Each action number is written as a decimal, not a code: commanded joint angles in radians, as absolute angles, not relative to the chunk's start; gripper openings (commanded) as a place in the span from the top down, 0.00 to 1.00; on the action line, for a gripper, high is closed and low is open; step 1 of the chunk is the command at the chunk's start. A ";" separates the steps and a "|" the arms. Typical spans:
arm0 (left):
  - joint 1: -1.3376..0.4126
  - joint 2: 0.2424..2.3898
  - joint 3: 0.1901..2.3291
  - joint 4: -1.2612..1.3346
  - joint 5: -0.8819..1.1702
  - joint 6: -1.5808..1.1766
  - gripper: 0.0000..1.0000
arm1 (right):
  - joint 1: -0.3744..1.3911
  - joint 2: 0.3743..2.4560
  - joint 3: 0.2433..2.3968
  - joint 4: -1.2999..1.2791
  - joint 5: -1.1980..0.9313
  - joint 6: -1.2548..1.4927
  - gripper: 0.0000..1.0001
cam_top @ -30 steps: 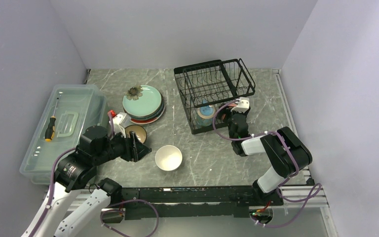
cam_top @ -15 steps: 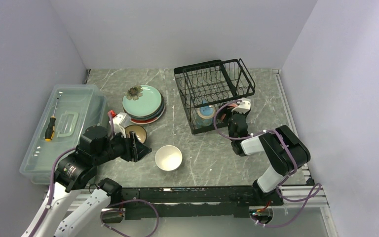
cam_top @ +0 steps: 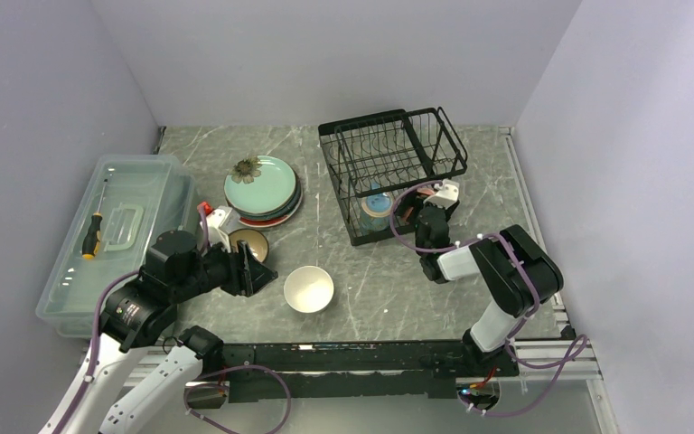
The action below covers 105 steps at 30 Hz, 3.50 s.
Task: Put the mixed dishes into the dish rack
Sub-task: Turn the cup upside down in the dish rack, then move the dish rack to the center of the board.
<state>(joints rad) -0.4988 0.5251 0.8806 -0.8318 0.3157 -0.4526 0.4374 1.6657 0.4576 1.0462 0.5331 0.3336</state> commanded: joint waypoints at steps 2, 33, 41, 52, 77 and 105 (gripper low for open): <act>-0.495 0.521 0.879 -0.799 0.324 -0.436 0.44 | 0.431 1.697 0.471 0.948 0.552 0.342 0.11; -0.495 0.519 0.879 -0.798 0.325 -0.436 0.42 | 0.434 1.359 0.422 0.788 0.523 0.306 0.00; -0.495 0.505 0.878 -0.799 0.318 -0.439 0.41 | 0.436 1.238 0.417 0.650 0.457 0.321 0.00; -0.495 0.507 0.880 -0.805 0.307 -0.442 0.39 | 0.434 0.960 0.412 0.338 0.332 0.381 0.00; -0.495 0.532 0.885 -0.819 0.275 -0.452 0.33 | 0.444 0.772 0.813 -0.370 -0.085 0.382 0.05; -0.495 0.525 0.887 -0.819 0.279 -0.451 0.01 | 0.748 1.293 1.485 -0.500 0.207 0.267 0.31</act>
